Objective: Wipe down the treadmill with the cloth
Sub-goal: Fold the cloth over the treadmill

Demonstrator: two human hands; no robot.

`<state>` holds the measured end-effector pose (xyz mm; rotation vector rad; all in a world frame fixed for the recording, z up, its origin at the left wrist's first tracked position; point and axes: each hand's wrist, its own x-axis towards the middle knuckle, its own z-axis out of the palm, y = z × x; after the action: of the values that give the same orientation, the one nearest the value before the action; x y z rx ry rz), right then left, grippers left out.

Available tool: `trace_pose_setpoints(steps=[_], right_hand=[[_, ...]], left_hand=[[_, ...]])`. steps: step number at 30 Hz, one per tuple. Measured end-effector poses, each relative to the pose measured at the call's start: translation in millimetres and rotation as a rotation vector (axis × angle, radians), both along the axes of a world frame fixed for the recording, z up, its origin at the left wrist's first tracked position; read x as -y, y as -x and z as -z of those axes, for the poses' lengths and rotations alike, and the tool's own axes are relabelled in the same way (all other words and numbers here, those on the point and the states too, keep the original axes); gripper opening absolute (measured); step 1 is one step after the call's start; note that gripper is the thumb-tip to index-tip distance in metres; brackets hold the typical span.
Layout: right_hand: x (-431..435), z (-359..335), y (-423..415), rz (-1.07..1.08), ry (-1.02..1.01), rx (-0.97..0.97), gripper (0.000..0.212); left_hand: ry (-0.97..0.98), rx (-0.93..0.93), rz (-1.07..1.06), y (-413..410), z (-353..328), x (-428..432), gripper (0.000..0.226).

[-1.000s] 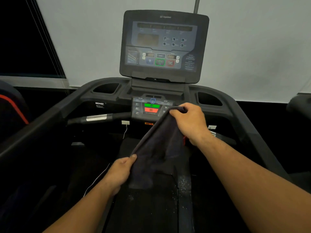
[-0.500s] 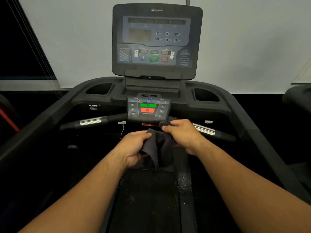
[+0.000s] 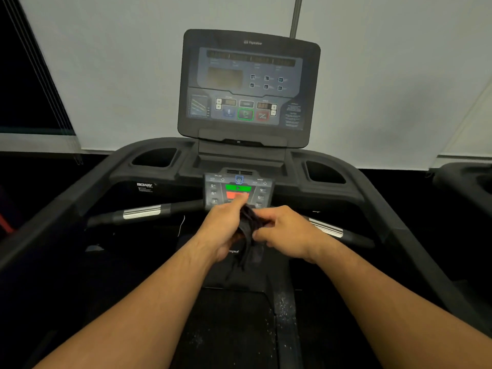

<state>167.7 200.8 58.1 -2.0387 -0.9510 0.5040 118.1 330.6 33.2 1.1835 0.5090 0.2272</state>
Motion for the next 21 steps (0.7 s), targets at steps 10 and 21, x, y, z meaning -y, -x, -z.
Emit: trace_pose_setpoints(steps=[10, 21], right_hand=[[27.7, -1.2, -1.2, -0.067, 0.050, -0.438, 0.047], [95.3, 1.6, -23.4, -0.042, 0.014, -0.312, 0.056]], left_hand=[[-0.147, -0.049, 0.188, 11.5, -2.0, 3.1, 0.027], [-0.722, 0.015, 0.721, 19.6, -64.3, 38.1, 0.028]])
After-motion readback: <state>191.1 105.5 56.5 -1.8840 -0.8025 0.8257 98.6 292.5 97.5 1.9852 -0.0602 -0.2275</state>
